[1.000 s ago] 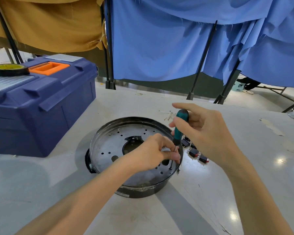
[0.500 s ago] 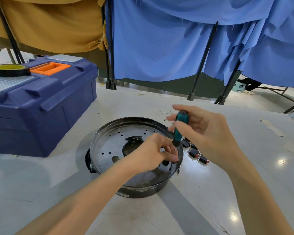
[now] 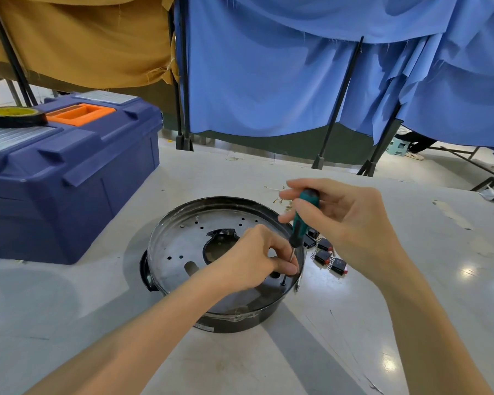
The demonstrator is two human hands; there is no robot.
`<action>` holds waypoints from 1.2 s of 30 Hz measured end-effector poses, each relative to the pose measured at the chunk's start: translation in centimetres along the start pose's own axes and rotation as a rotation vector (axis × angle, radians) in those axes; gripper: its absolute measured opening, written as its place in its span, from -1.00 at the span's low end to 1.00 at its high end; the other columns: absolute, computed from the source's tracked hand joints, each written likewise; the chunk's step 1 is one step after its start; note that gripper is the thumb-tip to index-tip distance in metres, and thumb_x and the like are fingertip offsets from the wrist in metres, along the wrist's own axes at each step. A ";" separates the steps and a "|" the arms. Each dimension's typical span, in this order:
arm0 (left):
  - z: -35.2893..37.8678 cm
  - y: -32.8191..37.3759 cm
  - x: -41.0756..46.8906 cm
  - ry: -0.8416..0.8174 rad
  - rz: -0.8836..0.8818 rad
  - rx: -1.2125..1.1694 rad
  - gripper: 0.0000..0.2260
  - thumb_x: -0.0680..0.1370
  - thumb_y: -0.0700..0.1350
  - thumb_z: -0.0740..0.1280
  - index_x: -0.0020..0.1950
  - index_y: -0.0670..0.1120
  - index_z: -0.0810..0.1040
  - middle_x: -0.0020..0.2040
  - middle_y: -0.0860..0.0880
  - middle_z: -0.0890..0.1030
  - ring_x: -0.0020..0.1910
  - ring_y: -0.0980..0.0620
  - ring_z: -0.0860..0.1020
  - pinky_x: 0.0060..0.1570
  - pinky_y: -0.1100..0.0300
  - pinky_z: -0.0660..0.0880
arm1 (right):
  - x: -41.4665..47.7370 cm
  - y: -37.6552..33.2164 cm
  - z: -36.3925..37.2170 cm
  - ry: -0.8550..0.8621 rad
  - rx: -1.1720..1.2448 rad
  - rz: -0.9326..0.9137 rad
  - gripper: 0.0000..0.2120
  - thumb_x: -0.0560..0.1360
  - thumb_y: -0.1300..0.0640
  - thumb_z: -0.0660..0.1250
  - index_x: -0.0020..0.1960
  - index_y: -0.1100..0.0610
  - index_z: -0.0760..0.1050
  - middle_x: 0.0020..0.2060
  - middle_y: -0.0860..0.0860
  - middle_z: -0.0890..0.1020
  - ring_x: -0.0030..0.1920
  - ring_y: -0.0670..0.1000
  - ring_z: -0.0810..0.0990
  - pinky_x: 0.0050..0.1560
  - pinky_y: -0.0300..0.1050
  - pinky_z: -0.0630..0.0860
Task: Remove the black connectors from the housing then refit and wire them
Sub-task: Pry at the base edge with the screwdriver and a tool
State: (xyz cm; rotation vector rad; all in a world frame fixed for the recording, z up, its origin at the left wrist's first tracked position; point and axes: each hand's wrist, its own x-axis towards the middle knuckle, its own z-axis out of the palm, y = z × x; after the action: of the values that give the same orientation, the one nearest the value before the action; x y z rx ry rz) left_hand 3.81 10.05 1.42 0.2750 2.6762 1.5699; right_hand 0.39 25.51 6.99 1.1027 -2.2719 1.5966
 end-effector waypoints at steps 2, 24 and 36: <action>0.0 0.1 -0.1 0.003 0.001 -0.017 -0.86 0.43 -0.15 0.50 -0.28 0.06 0.64 -0.24 0.11 0.65 -0.19 0.29 0.56 -0.02 0.30 0.44 | 0.0 -0.2 0.3 0.069 -0.065 0.004 -0.71 0.38 -0.02 0.47 0.02 0.11 0.62 -0.15 -0.05 0.69 -0.19 -0.09 0.70 -0.09 -0.17 0.65; 0.2 -0.4 0.3 -0.005 -0.007 0.050 -0.82 0.44 -0.19 0.49 -0.32 0.03 0.61 -0.18 -0.04 0.68 -0.20 0.12 0.58 0.06 0.15 0.53 | -0.2 -0.7 -0.1 -0.074 0.007 0.072 -0.62 0.46 0.08 0.45 0.27 0.05 0.54 0.05 -0.09 0.68 -0.01 -0.06 0.69 0.05 -0.13 0.62; 0.1 -0.5 0.1 -0.002 -0.015 0.016 -0.95 0.44 -0.13 0.49 -0.21 -0.06 0.67 -0.22 0.02 0.66 -0.19 0.18 0.58 -0.09 0.34 0.47 | -0.1 -0.5 -0.4 -0.073 -0.022 0.098 -0.55 0.41 0.01 0.44 0.28 -0.01 0.52 0.04 -0.14 0.68 -0.02 -0.14 0.69 -0.04 -0.29 0.61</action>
State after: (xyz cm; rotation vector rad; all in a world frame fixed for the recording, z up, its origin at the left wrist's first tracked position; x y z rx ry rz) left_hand 3.61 9.88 0.96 0.2567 2.6838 1.5445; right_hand 0.70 25.85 7.45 1.0774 -2.4199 1.5864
